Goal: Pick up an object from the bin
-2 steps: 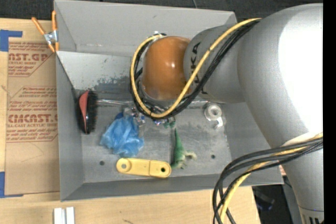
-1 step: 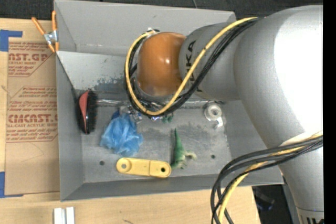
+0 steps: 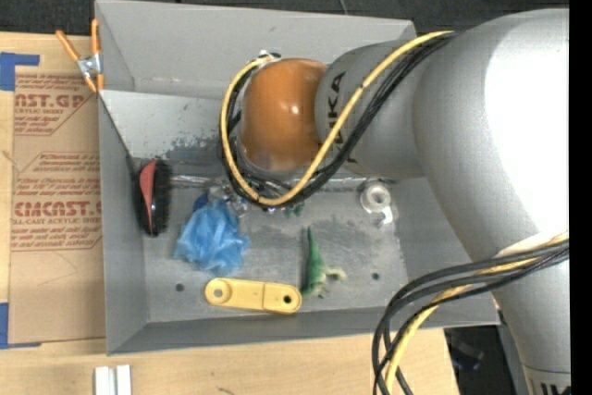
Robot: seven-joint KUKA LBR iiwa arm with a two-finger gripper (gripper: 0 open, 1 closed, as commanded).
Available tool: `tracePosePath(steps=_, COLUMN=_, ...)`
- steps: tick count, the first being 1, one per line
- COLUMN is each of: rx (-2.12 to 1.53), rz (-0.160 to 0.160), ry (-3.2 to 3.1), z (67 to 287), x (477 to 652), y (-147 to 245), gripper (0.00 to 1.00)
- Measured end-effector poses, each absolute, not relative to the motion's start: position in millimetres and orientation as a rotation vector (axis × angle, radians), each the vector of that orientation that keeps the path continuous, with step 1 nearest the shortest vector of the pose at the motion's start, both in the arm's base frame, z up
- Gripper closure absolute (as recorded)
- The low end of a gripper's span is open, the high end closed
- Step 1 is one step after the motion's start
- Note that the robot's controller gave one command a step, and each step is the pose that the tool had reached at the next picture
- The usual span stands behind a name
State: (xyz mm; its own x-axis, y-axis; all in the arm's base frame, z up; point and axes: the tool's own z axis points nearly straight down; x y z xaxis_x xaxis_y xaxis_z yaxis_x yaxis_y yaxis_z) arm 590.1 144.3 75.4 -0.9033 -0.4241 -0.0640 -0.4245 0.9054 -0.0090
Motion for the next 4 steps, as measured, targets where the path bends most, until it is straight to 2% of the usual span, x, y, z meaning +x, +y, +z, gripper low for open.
tracePosePath(steps=2, rx=-0.857, rz=-0.001, ry=2.945, z=75.7, x=589.7, y=146.1, gripper=1.0)
tracePosePath(steps=4, rx=-0.883, rz=0.003, ry=2.932, z=75.5, x=590.4, y=145.2, gripper=1.0)
